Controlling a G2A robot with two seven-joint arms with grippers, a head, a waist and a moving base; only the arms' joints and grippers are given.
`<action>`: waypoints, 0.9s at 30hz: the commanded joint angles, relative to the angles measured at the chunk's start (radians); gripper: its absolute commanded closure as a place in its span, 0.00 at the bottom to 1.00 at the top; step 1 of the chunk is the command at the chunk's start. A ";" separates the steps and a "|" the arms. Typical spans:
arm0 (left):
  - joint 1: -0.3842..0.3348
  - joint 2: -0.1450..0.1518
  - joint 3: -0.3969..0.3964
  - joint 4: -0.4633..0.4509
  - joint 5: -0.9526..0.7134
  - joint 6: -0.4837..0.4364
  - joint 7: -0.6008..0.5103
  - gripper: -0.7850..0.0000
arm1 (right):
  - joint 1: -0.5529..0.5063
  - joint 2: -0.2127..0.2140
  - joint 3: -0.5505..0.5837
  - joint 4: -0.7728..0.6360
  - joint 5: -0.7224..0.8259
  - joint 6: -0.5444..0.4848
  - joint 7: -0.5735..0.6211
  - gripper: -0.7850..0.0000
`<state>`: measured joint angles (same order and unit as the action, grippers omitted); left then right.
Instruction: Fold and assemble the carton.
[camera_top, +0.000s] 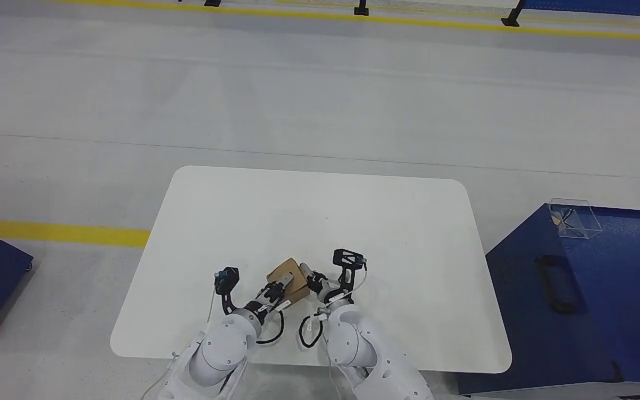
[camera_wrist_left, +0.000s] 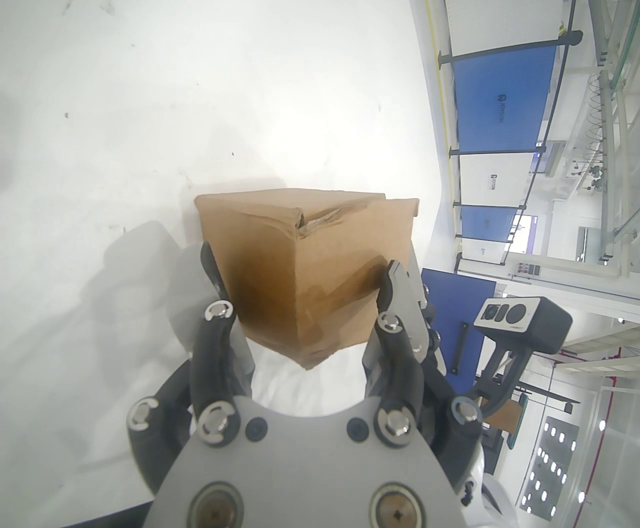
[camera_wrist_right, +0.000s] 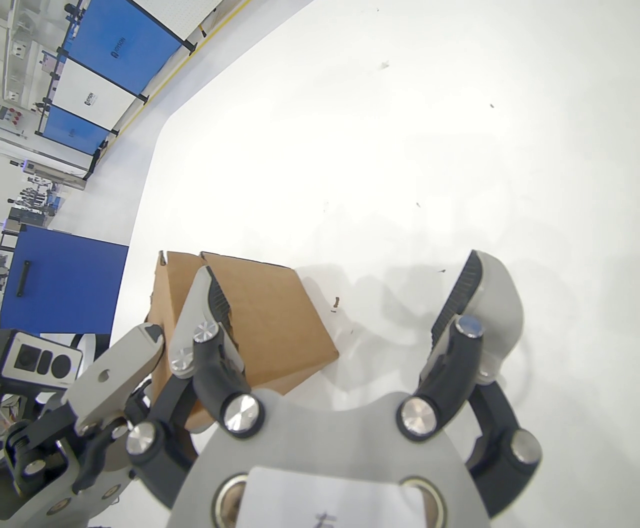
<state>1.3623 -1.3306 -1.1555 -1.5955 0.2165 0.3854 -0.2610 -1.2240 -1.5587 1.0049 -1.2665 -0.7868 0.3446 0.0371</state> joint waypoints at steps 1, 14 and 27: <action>0.000 0.000 0.000 0.000 0.002 0.003 -0.001 0.31 | 0.000 -0.001 0.001 0.000 -0.002 0.003 0.004 0.00; -0.013 -0.003 0.002 0.021 0.005 0.041 -0.005 0.27 | -0.009 -0.005 0.017 -0.016 0.010 -0.021 -0.010 0.00; 0.085 0.002 -0.071 -0.092 -0.029 -0.066 0.102 0.00 | -0.022 -0.006 0.011 -0.024 -0.018 -0.035 0.010 0.00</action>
<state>1.4341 -1.3294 -1.2214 -1.6742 0.1871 0.3313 -0.1645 -1.2480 -1.5632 1.0183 -1.2953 -0.8037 0.3074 0.0465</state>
